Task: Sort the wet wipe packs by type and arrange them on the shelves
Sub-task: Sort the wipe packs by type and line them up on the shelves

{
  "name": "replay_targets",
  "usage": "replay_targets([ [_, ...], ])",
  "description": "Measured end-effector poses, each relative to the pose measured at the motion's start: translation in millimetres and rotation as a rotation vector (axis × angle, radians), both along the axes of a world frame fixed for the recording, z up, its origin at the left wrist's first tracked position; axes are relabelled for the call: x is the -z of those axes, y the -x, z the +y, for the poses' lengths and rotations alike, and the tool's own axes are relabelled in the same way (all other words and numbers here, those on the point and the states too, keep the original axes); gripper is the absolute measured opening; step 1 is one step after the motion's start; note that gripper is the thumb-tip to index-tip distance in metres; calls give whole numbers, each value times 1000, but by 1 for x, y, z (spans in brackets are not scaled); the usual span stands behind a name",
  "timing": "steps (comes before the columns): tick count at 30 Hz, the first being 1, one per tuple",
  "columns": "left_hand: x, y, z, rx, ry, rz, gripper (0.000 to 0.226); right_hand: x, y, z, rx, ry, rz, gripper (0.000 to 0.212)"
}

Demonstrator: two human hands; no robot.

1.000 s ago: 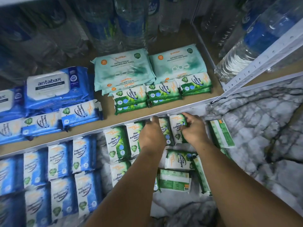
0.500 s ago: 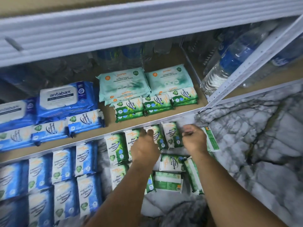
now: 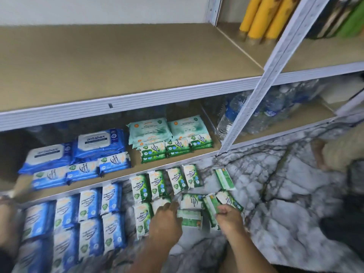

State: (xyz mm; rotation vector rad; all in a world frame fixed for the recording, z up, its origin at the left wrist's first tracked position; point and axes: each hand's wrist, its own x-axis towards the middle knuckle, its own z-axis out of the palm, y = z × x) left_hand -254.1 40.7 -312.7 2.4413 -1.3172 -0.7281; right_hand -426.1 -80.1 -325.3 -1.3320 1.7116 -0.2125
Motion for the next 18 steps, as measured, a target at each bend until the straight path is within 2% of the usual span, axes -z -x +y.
replay_targets([
  [3,2,6,9,38,-21,-18,46,-8,15,8,-57,-14,55,31],
  [8,16,13,7,114,-50,-71,54,-3,26,5,-126,-29,119,34],
  [12,35,18,-10,237,-102,-121,59,7,22,-4,-191,-32,169,34],
  [14,47,22,-22,324,-137,-168,58,16,16,-8,-202,-34,200,41],
  [18,75,28,-47,434,-210,-236,56,37,6,-19,-360,-8,448,55],
])
